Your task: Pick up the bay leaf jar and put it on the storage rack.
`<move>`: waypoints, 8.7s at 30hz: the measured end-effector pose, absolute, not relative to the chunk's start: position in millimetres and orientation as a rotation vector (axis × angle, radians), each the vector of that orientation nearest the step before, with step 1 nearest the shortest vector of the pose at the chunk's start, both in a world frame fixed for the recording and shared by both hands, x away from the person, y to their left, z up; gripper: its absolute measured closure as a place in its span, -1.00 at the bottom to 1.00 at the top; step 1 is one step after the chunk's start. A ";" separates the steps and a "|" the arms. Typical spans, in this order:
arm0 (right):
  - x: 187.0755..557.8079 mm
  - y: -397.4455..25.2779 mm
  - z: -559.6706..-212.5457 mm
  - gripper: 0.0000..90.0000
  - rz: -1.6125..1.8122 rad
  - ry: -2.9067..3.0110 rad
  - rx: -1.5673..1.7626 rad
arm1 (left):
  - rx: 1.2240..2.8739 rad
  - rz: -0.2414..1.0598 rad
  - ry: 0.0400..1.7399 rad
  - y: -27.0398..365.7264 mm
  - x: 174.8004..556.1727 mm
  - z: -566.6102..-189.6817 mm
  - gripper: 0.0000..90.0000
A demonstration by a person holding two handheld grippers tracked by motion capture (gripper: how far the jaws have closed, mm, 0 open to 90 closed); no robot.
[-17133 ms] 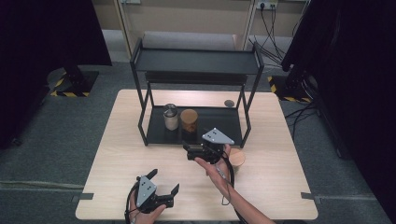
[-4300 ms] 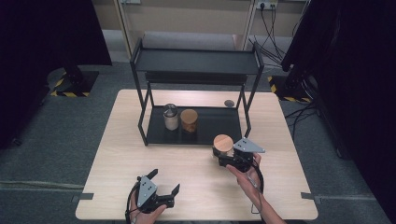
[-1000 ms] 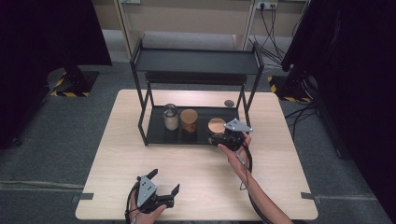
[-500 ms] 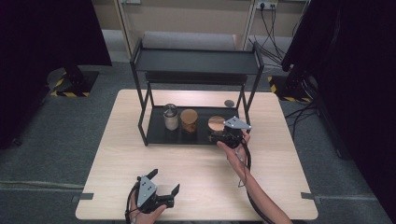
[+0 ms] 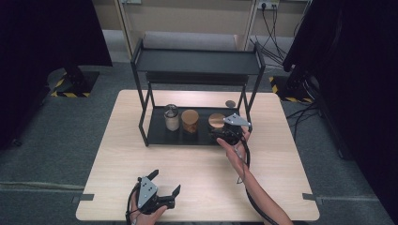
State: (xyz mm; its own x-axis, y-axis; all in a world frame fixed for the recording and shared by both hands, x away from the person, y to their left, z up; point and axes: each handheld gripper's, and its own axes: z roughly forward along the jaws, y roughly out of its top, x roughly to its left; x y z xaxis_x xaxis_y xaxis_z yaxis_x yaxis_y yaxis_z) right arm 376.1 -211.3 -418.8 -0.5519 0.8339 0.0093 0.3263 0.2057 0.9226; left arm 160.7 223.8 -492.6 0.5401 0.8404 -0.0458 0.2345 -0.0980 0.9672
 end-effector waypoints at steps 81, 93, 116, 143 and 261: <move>411.2 -177.5 -447.5 -0.63 1.271 1.934 1.141 | 1.626 0.659 0.926 225.0 160.1 -492.2 -0.94; 403.7 -186.7 -446.3 -0.88 1.312 1.907 1.162 | 1.627 0.660 0.926 224.5 160.0 -492.3 -0.94; 377.4 -203.1 -436.6 -0.91 1.396 1.900 1.126 | 1.627 0.662 0.928 224.2 160.0 -492.2 -0.94; 342.7 -210.6 -429.8 -0.91 1.473 1.908 1.044 | 1.629 0.662 0.928 223.7 160.3 -492.4 -0.94; 246.5 -243.3 -456.7 -0.91 1.584 2.029 0.906 | 1.613 0.674 0.930 225.0 158.7 -491.8 -0.94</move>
State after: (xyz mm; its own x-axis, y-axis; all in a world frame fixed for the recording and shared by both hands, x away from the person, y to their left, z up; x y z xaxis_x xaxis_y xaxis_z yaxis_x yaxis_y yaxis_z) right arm 246.5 -243.3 -456.7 -0.7045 0.7062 0.0708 0.2400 0.1432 0.9602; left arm 158.7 225.0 -491.8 0.5297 0.8471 -0.0433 0.2230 -0.0898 0.9707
